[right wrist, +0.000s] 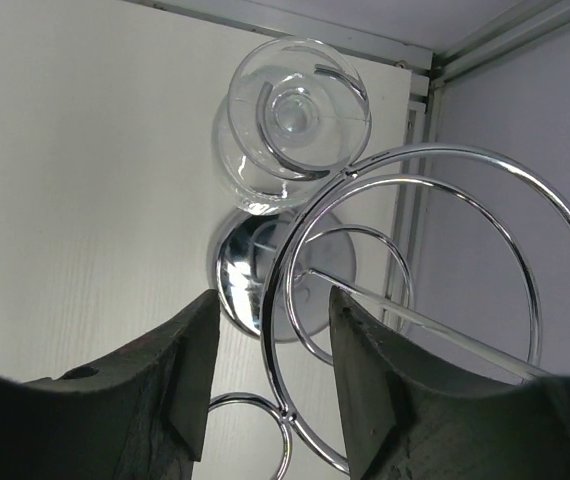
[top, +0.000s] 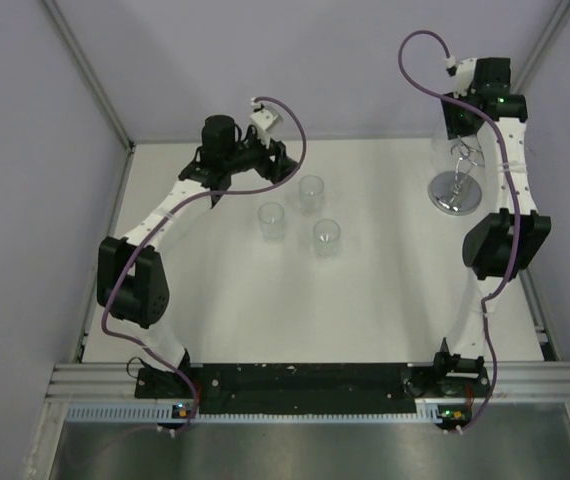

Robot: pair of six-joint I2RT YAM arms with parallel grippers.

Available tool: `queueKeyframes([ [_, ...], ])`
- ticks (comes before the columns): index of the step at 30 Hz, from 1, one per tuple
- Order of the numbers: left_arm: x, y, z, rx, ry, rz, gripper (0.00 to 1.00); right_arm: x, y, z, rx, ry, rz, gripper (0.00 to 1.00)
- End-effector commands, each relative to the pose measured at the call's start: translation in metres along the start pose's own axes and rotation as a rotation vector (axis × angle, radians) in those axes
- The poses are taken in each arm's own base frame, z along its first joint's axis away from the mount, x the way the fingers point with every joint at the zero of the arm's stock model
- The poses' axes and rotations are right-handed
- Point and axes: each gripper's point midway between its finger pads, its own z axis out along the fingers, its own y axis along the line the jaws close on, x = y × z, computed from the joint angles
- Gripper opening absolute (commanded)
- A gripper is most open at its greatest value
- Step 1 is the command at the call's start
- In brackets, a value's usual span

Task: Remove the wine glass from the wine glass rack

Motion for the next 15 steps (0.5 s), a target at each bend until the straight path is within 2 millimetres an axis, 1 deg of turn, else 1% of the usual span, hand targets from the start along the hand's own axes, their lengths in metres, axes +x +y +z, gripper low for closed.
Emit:
queueKeyframes([
  [1, -0.029, -0.004, -0.009, -0.009, -0.063, 0.045, 0.69, -0.002, -0.007, 0.002, 0.047, -0.007, 0.038, 0.45],
  [6, -0.031, -0.005, -0.005, 0.000, -0.065, 0.049, 0.69, 0.009, 0.001, 0.009, 0.017, 0.025, 0.041, 0.36],
  [8, -0.029, -0.006, -0.003, 0.008, -0.061, 0.050, 0.69, 0.011, 0.004, 0.007, -0.002, 0.029, 0.039, 0.31],
  [12, -0.033, -0.009, 0.005, 0.029, -0.074, 0.068, 0.69, 0.017, 0.010, 0.004, -0.028, 0.044, 0.036, 0.21],
  [14, -0.036, -0.014, 0.011, 0.046, -0.081, 0.080, 0.69, 0.021, 0.012, 0.003, -0.040, 0.056, 0.027, 0.14],
  [15, -0.037, -0.015, 0.014, 0.054, -0.085, 0.091, 0.69, 0.020, 0.018, 0.001, -0.074, 0.050, 0.022, 0.11],
])
